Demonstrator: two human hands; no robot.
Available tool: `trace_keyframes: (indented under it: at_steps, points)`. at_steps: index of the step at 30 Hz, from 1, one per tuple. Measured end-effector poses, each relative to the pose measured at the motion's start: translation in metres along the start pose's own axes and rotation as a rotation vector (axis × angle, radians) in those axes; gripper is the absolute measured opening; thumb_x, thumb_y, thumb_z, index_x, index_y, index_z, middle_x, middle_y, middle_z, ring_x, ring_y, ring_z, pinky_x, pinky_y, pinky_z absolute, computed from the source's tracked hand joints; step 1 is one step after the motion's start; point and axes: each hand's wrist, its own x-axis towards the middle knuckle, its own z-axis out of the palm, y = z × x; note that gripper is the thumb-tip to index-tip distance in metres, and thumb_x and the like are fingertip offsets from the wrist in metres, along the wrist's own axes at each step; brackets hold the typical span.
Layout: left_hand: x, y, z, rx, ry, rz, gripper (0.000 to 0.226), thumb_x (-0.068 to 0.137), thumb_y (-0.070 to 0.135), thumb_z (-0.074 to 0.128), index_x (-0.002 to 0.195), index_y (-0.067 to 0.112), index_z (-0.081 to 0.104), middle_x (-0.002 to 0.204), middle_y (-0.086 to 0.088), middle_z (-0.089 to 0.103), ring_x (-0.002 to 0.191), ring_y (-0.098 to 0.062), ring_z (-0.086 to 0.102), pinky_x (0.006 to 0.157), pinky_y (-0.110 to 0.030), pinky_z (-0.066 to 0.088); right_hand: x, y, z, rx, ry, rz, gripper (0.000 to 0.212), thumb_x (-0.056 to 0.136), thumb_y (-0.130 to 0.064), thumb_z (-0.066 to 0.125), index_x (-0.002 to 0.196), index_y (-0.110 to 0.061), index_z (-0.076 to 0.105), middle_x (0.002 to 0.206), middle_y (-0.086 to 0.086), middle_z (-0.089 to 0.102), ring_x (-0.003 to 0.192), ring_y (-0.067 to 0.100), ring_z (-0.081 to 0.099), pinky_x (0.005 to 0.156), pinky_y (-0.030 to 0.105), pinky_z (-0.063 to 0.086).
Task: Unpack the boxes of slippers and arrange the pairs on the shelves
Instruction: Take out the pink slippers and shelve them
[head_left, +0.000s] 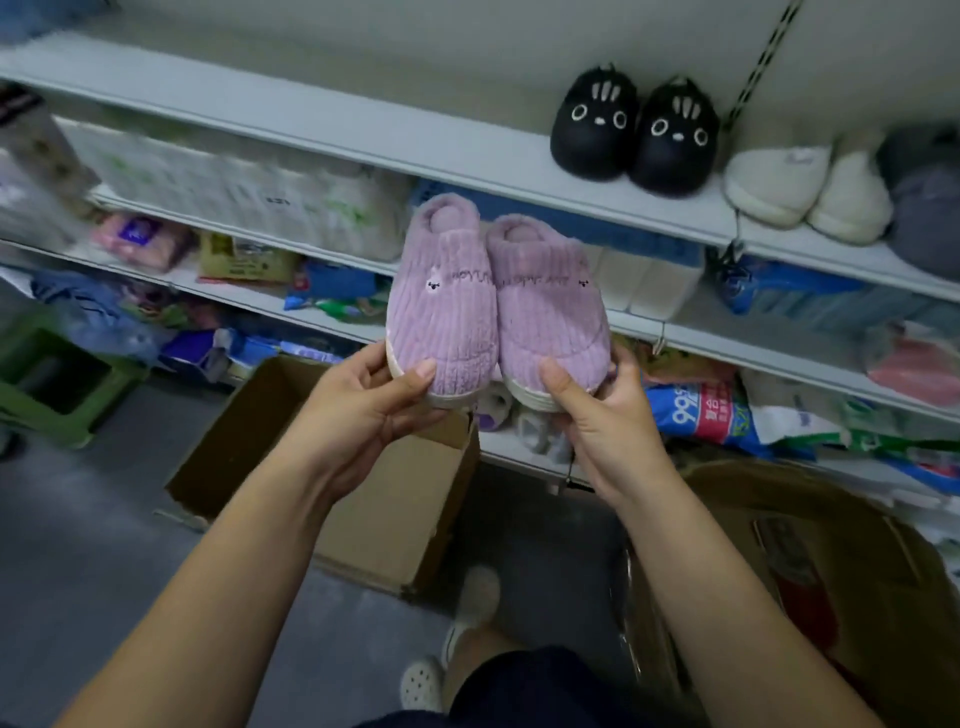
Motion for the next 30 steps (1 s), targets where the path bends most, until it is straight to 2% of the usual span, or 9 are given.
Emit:
trace_keyframes:
  at_steps: [4, 8, 12, 15, 17, 20, 24, 27, 30]
  points:
    - [0.056, 0.047, 0.002, 0.062, 0.06, 0.115, 0.046, 0.088, 0.012, 0.069, 0.132, 0.005, 0.058, 0.121, -0.011, 0.072, 0.105, -0.026, 0.071, 0.076, -0.032, 0.061, 0.064, -0.023, 0.025, 0.024, -0.101, -0.045, 0.084, 0.076, -0.019, 0.085, 0.145, -0.027, 0.04, 0.137, 0.0, 0.061, 0.12, 0.018, 0.064, 0.094, 0.04, 0.055]
    - [0.124, 0.088, 0.007, 0.072, 0.118, 0.216, 0.039, 0.094, 0.001, 0.065, 0.131, 0.009, 0.055, 0.109, -0.006, 0.073, 0.094, -0.02, 0.073, 0.074, -0.034, 0.062, 0.135, -0.038, 0.054, -0.025, -0.089, -0.098, 0.08, 0.07, -0.033, 0.086, 0.138, -0.038, 0.044, 0.136, -0.006, 0.06, 0.123, 0.016, 0.061, 0.102, 0.047, 0.052]
    - [0.187, 0.106, 0.007, 0.092, 0.167, 0.219, 0.046, 0.092, 0.0, 0.068, 0.136, 0.009, 0.054, 0.117, -0.015, 0.069, 0.1, -0.03, 0.071, 0.078, -0.038, 0.062, 0.192, -0.044, 0.082, -0.097, -0.01, -0.175, 0.08, 0.078, -0.027, 0.083, 0.143, -0.028, 0.038, 0.135, -0.005, 0.057, 0.122, 0.015, 0.059, 0.105, 0.048, 0.05]
    - [0.221, 0.109, -0.002, 0.168, 0.143, 0.14, 0.051, 0.091, 0.0, 0.07, 0.138, 0.007, 0.053, 0.126, -0.02, 0.066, 0.103, -0.03, 0.07, 0.08, -0.035, 0.061, 0.217, -0.042, 0.095, -0.346, 0.029, -0.215, 0.093, 0.075, -0.031, 0.086, 0.149, -0.023, 0.03, 0.144, -0.002, 0.048, 0.128, 0.017, 0.052, 0.109, 0.045, 0.046]
    - [0.238, 0.109, -0.009, 0.399, 0.083, 0.133, 0.058, 0.084, 0.008, 0.08, 0.135, 0.011, 0.054, 0.127, -0.014, 0.067, 0.107, -0.024, 0.069, 0.084, -0.033, 0.059, 0.227, -0.04, 0.098, -0.521, 0.037, -0.237, 0.1, 0.071, -0.038, 0.088, 0.15, -0.023, 0.029, 0.145, 0.002, 0.043, 0.129, 0.017, 0.047, 0.111, 0.043, 0.043]
    - [0.262, 0.114, -0.023, 0.919, 0.114, 0.194, 0.088, 0.058, 0.043, 0.094, 0.131, 0.017, 0.052, 0.126, -0.005, 0.063, 0.114, -0.02, 0.063, 0.097, -0.039, 0.054, 0.237, -0.041, 0.102, -0.721, 0.085, -0.281, 0.099, 0.072, -0.042, 0.087, 0.149, -0.017, 0.031, 0.144, 0.005, 0.031, 0.124, 0.015, 0.041, 0.108, 0.028, 0.036]
    - [0.293, 0.127, -0.034, 1.401, 0.226, 0.313, 0.085, 0.07, 0.062, 0.081, 0.13, 0.009, 0.052, 0.141, -0.019, 0.044, 0.131, -0.036, 0.039, 0.112, -0.042, 0.034, 0.256, -0.041, 0.114, -0.97, 0.201, -0.396, 0.095, 0.072, -0.051, 0.084, 0.144, -0.01, 0.037, 0.147, 0.008, 0.033, 0.134, 0.026, 0.034, 0.113, 0.042, 0.036]
    - [0.317, 0.135, -0.04, 1.479, 0.146, 0.42, 0.08, 0.074, 0.064, 0.077, 0.123, 0.006, 0.053, 0.126, -0.019, 0.058, 0.119, -0.037, 0.05, 0.106, -0.046, 0.04, 0.27, -0.039, 0.126, -1.084, 0.209, -0.407, 0.101, 0.081, -0.049, 0.077, 0.156, -0.013, 0.019, 0.154, 0.013, 0.03, 0.139, 0.031, 0.033, 0.112, 0.046, 0.038]
    - [0.344, 0.144, -0.054, 1.417, 0.056, 0.428, 0.086, 0.071, 0.075, 0.067, 0.126, 0.012, 0.048, 0.118, -0.015, 0.06, 0.108, -0.035, 0.057, 0.091, -0.047, 0.051, 0.284, -0.038, 0.139, -1.177, 0.264, -0.388, 0.093, 0.088, -0.048, 0.069, 0.156, -0.01, 0.018, 0.158, 0.016, 0.027, 0.141, 0.033, 0.033, 0.113, 0.046, 0.038]
